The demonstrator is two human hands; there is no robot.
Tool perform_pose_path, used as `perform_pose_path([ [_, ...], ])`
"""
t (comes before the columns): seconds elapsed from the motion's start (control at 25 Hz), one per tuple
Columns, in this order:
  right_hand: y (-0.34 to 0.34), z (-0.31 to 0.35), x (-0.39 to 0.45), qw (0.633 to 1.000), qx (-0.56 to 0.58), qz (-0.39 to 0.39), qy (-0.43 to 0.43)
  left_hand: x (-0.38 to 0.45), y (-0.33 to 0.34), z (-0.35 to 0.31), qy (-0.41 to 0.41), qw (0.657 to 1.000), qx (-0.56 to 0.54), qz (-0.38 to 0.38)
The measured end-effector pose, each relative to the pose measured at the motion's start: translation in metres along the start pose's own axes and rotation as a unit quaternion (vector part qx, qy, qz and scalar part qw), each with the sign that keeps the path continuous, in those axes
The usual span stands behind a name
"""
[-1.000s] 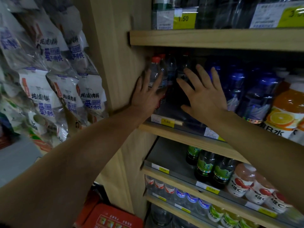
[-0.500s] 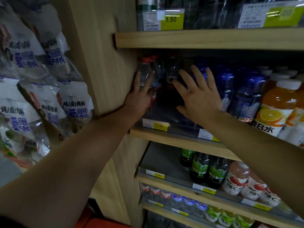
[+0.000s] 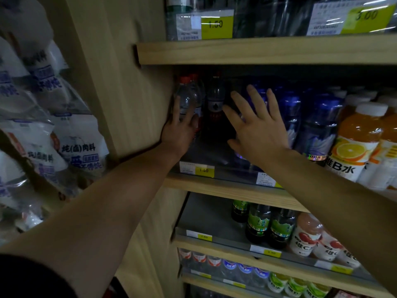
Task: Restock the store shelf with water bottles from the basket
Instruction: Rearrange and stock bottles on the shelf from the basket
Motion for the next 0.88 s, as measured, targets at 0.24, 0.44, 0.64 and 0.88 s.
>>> perform_pose_path([
  [0.24, 0.000, -0.006, -0.005, 1.000, 0.014, -0.010, 0.025, 0.003, 0.009, 0.003, 0.012, 0.999, 0.010, -0.035],
  [0.44, -0.004, -0.010, -0.005, 1.000, 0.026, 0.001, 0.018, 0.004, 0.017, 0.003, -0.012, 0.998, -0.030, 0.048],
  [0.64, -0.013, -0.010, -0.007, 0.999, 0.047, 0.020, 0.003, -0.002, 0.000, -0.006, -0.032, 0.988, -0.075, 0.129],
  [0.88, -0.040, -0.005, -0.013, 0.995, 0.096, 0.034, -0.017, -0.040, -0.047, -0.018, -0.083, 0.976, -0.149, 0.133],
])
Point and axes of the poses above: each hand's wrist, its own x-axis towards the middle knuckle, its own y-axis out of the palm, z = x × y, the point moved 7 cm from there along x, towards the middle knuckle, and after that the axes turned 11 degrees about -x, right-handed, at the moved point
